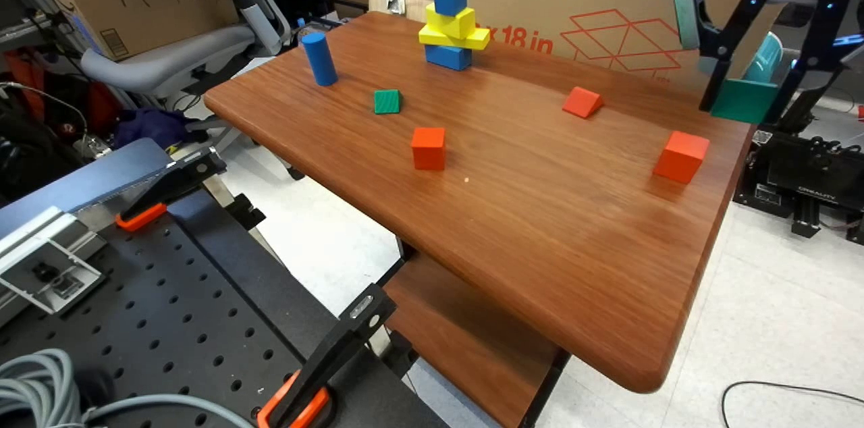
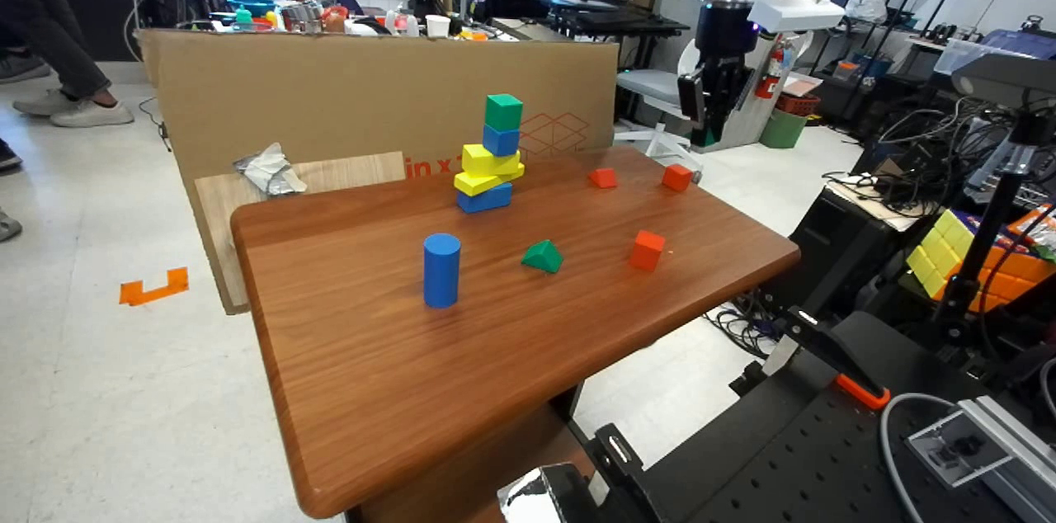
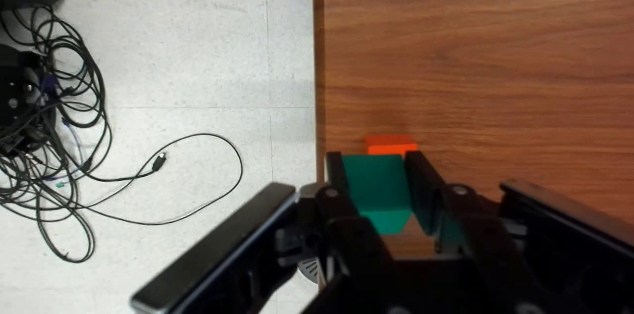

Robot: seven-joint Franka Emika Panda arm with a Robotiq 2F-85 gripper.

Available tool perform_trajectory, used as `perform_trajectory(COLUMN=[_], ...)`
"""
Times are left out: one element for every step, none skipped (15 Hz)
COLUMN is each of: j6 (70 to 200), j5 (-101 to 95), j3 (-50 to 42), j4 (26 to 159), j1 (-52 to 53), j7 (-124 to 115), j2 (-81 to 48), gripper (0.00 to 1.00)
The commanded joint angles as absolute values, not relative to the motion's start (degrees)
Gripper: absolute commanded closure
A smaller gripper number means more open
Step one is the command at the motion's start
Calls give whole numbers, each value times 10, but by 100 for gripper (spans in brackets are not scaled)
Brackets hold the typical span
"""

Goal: Pick up the green block on the right and put it on the orange square block on the right

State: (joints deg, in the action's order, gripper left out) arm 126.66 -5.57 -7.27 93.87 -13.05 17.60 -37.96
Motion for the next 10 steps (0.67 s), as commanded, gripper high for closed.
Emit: perform_trajectory(j6=[1238,1233,1229,1223,1219,1214,1208,1201,1197,1194], j5=[-69,-70,-69,-68,-68,-68,-66,-67,-67,-67], j3=[-66,-65,-63,-61,-58,-57,-54,-53,-51,-50], j4=[888,881,874,868,862,854,848,841,837,832], j1=[-134,-133,-132,-131,-131,-130,-129,-129,-127,-127], j7=[190,192,194,197,199,199,201,201,201,201], j2=[-417,-424,-432,-439,-446,-454,-460,-467,-471,-476], gripper=[89,89,89,89,89,89,89,89,89,89])
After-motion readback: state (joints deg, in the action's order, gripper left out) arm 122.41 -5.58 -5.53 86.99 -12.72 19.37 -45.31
